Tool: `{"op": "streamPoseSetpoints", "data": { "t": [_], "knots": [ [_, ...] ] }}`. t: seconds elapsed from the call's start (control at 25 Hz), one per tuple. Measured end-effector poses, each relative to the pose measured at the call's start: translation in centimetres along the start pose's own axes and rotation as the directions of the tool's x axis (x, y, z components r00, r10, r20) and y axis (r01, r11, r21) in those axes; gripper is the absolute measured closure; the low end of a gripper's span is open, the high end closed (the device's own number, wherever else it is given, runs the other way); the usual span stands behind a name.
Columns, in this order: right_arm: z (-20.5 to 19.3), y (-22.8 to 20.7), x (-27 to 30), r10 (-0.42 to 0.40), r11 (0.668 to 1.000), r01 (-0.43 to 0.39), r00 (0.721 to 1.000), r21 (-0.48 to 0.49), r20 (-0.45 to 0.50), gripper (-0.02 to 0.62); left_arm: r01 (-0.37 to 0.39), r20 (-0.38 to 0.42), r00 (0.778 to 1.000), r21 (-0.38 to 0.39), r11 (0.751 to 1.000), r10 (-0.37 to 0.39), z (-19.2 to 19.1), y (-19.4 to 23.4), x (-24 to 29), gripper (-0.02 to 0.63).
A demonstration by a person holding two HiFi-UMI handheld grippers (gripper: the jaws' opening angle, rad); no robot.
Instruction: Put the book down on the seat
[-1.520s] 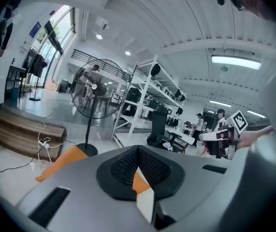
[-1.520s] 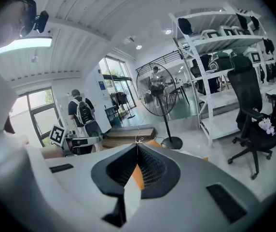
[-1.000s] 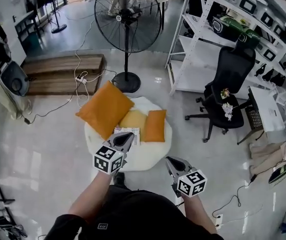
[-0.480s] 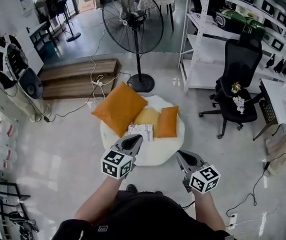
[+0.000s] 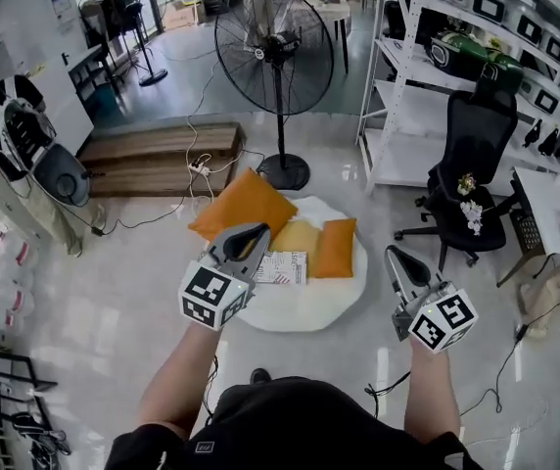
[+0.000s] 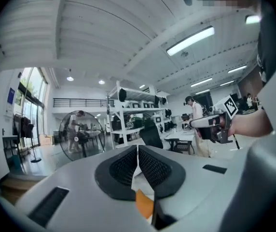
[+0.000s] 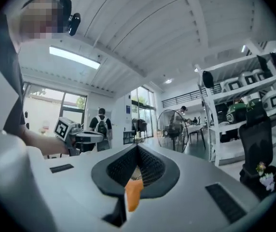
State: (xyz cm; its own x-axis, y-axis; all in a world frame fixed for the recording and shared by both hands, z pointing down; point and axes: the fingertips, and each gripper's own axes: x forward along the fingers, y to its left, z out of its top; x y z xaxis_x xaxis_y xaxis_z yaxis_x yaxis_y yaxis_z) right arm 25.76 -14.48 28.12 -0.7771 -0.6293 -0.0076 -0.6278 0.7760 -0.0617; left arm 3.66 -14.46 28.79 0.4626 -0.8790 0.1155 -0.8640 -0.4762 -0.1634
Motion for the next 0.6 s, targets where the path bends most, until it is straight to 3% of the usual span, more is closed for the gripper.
{"op": "streamPoseSetpoints", "data": {
  "t": [0.12,0.28,0.44,0.6],
  "knots": [
    [-2.8,1.0,-1.2,-0.053,0.994,0.055,0.998,0.096,-0.015,0.582,-0.047,0.019,0.999,-0.085,0.995,0.049,-1.1,0.7,-2.0,0.601],
    [-7.2,2.1,-2.6,-0.069,0.985,0.084,0.993,0.151,-0.1,0.581,-0.058,-0.063,0.997,-0.15,0.987,0.049,-5.1,0.2,-3.4,0.601],
    [-8.1,2.8,-3.1,-0.072,0.984,0.088,0.991,0.154,-0.11,0.581,-0.086,-0.112,0.992,-0.222,0.971,0.062,-7.8,0.4,-4.2,0.601],
    [-7.9,3.5,-3.0,-0.055,0.988,0.07,0.992,0.135,-0.112,0.581,-0.072,-0.127,0.991,-0.232,0.97,0.043,-8.6,-0.3,-4.4,0.601]
  ]
}}
